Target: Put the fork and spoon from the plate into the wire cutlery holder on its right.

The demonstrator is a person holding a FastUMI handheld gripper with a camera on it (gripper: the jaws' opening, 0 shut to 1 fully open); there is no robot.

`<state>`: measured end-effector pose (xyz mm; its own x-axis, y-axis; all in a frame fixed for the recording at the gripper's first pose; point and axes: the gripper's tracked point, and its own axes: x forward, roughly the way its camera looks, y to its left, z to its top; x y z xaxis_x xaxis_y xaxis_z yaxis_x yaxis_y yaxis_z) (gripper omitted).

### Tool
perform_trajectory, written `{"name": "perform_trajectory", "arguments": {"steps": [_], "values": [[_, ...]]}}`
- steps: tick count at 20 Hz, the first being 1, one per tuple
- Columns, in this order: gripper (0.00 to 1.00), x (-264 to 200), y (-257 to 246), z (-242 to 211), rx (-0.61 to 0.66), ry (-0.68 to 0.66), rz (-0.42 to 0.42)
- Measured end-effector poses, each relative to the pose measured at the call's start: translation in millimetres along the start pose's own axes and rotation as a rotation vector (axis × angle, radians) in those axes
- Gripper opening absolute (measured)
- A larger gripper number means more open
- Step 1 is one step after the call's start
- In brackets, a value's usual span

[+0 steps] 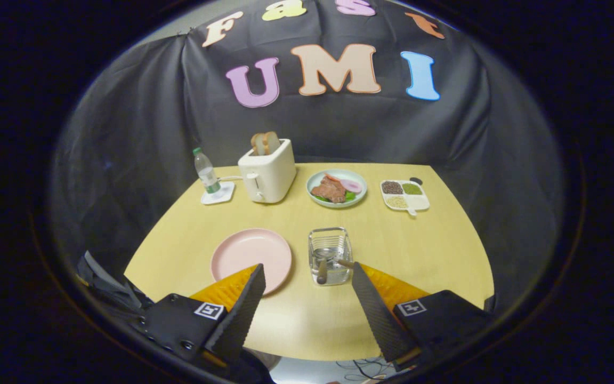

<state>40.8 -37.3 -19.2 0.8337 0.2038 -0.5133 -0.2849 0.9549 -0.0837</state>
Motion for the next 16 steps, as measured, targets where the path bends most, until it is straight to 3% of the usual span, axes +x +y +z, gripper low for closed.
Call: {"name": "perform_trajectory", "arguments": {"steps": [6, 12, 16], "values": [[1.0, -15, 51, 20, 0.001, -0.147, 0.046], [1.0, -19, 66, 65, 0.06, -0.358, 0.011], [1.0, -30, 50, 94, 0.081, -0.475, -0.05]]}}
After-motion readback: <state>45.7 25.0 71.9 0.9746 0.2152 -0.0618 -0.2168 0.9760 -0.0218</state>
